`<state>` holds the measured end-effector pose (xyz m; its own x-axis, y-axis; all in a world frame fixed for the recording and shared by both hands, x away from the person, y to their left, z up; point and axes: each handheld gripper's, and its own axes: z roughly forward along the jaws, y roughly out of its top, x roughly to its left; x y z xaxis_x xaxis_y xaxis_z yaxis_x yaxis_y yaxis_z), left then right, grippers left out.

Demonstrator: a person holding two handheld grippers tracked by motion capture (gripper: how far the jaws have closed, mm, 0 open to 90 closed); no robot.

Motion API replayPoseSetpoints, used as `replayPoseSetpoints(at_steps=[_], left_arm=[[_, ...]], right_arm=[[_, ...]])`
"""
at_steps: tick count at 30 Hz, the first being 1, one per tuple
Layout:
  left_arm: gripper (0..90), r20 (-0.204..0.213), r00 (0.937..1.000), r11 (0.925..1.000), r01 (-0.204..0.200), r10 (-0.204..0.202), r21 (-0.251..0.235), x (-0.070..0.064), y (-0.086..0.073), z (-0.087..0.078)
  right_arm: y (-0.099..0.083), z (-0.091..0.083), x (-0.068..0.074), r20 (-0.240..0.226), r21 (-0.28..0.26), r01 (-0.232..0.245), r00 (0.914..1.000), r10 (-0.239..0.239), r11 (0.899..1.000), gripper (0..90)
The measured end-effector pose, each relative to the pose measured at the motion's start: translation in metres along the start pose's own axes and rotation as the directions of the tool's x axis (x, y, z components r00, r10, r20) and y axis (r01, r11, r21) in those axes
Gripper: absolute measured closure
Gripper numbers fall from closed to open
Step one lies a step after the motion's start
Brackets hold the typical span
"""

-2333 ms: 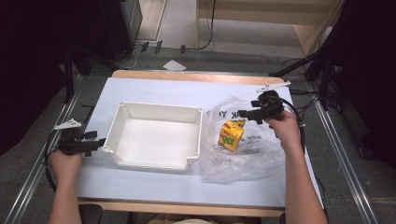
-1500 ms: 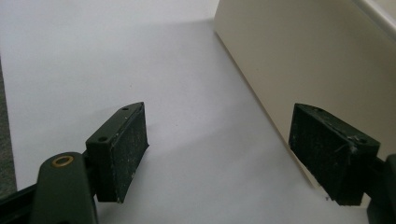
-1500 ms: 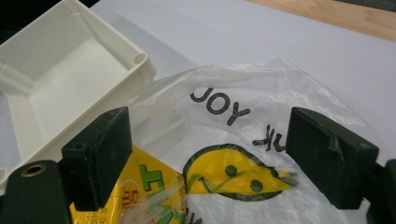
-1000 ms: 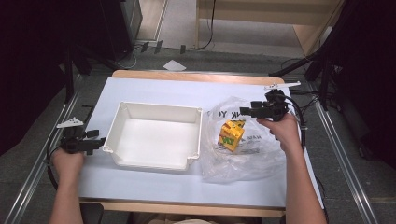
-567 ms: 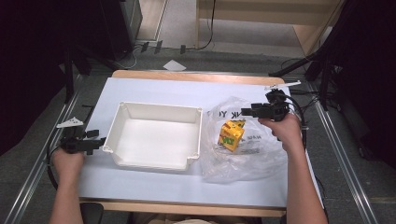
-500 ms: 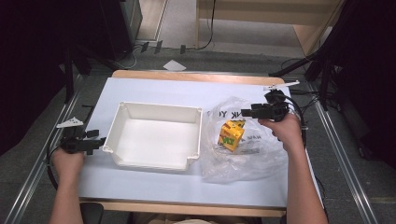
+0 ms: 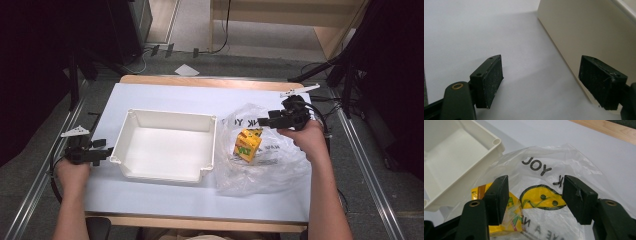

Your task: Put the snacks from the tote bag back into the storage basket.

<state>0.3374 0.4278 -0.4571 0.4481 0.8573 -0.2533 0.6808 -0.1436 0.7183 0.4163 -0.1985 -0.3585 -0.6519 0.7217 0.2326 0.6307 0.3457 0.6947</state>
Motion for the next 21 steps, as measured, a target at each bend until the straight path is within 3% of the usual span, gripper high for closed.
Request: replayPoseSetpoints(at_steps=[5, 21], left_arm=[[20.7, 0.000, 1.0000, 1.0000, 0.000, 0.000, 0.000, 0.000, 0.000, 0.000], [20.7, 0.000, 1.0000, 1.0000, 0.002, -0.002, 0.001, 0.000, 0.000, 0.001]], right_arm=[[0.003, -0.001, 0.008, -0.010, 0.015, 0.042, 0.9991, -0.042, 0.999, 39.3], [0.006, 0.000, 0.026, -0.040, 0.076, 0.099, 0.9946, -0.096, 0.992, 40.2]])
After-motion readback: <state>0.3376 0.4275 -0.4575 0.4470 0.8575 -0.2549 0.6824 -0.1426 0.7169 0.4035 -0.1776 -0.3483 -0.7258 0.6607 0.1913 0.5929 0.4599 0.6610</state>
